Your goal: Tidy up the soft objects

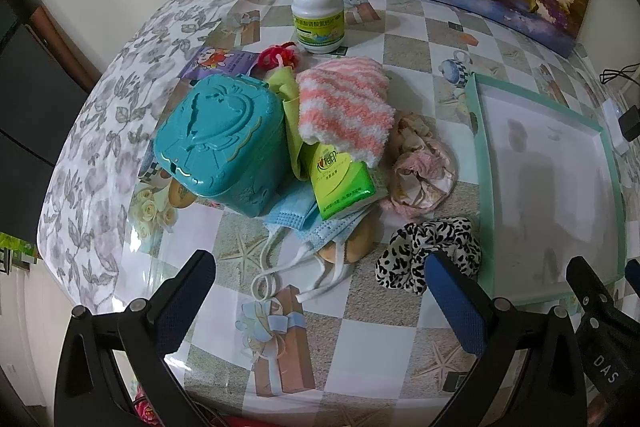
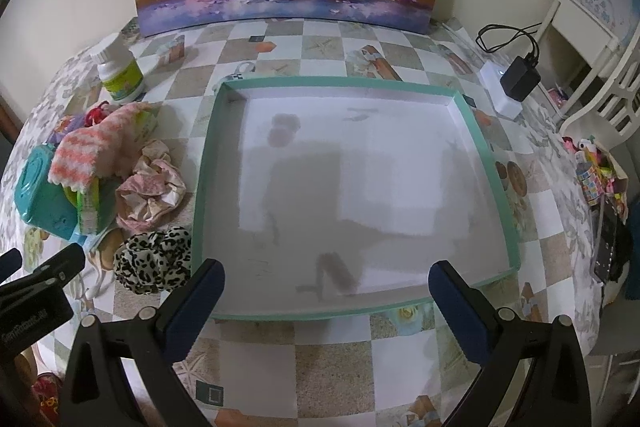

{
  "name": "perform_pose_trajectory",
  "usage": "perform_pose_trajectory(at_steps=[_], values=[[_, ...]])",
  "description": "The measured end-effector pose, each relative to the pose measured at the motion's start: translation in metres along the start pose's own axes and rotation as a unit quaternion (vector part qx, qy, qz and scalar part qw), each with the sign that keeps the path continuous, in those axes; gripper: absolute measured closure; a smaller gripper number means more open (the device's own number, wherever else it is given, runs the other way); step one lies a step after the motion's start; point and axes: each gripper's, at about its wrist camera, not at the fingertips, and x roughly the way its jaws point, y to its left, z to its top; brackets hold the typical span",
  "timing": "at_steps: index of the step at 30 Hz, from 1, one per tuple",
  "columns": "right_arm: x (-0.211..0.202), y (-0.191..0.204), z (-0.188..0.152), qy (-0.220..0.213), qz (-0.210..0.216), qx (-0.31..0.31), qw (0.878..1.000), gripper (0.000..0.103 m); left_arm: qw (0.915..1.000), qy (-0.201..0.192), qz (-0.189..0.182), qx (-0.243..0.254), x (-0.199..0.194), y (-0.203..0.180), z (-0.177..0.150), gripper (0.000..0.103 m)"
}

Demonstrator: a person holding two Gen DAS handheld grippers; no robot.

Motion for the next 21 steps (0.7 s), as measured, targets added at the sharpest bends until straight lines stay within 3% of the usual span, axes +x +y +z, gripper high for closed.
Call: perform_pose_trajectory(at_steps=[21], values=[[0.0002,0.0000,0.0008,0.002,0.001,0.000,1.000,0.000,1.0000,0.002,0.000,-0.002,0.0008,0.0009,-0.0001,0.000]])
